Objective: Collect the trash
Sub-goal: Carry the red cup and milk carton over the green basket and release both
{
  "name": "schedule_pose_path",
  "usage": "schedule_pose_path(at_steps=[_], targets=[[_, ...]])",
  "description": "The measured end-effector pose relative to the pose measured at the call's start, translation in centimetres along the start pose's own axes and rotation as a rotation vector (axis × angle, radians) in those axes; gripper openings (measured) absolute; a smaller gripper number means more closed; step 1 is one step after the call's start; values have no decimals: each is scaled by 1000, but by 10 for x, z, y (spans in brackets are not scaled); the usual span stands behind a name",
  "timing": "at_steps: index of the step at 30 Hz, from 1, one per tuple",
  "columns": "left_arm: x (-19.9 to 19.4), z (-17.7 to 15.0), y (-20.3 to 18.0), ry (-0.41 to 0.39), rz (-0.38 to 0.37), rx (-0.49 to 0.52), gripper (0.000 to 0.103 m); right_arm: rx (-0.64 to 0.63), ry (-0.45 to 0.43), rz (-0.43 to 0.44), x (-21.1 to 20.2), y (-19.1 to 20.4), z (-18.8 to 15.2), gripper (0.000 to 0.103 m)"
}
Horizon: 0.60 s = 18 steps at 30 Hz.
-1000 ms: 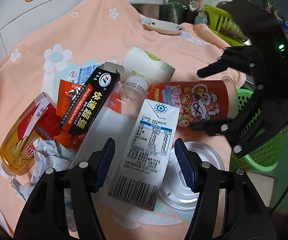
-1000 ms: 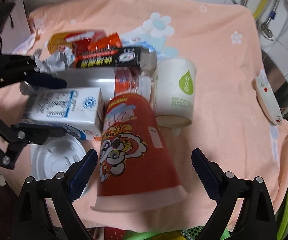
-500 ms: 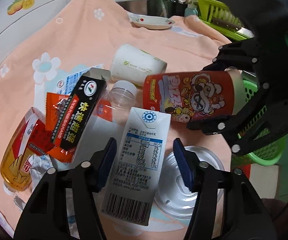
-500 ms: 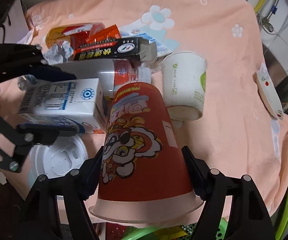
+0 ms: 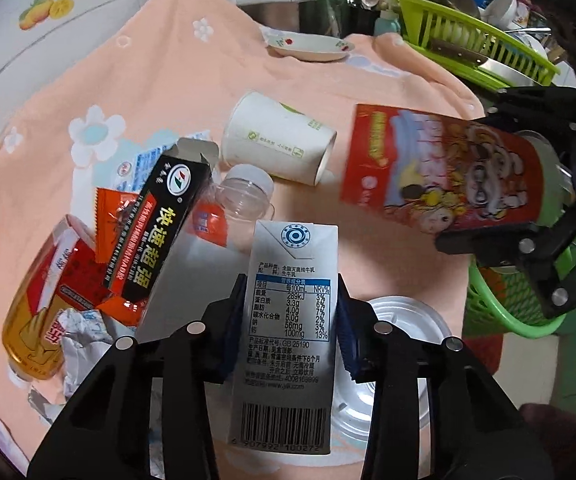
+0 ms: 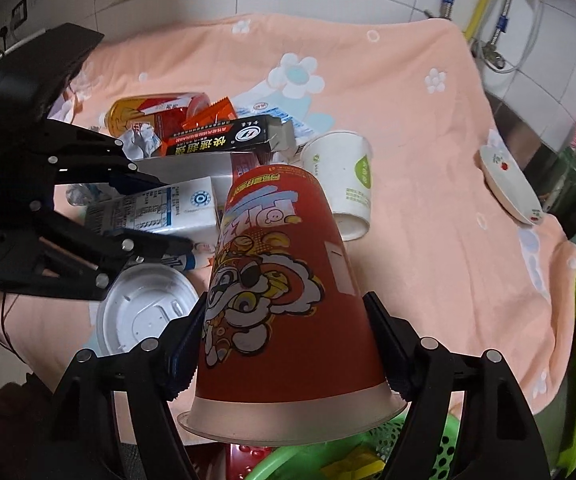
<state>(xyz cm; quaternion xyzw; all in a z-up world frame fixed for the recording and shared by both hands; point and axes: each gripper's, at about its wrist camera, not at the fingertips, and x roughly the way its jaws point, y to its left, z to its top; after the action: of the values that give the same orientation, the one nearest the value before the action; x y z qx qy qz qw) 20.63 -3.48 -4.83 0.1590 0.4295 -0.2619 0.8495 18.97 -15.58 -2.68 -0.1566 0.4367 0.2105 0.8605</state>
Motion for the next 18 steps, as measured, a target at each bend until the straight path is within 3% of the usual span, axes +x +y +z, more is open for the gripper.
schedule_pose_path(at_steps=[14,18], targets=[[-45,9,-5,-100,42,-8,39,145,-89,-57,-45,-18,-41,71],[-57,12,-10,-129,24,-10,39,187,-90,-71,-53,-23,-58,71]])
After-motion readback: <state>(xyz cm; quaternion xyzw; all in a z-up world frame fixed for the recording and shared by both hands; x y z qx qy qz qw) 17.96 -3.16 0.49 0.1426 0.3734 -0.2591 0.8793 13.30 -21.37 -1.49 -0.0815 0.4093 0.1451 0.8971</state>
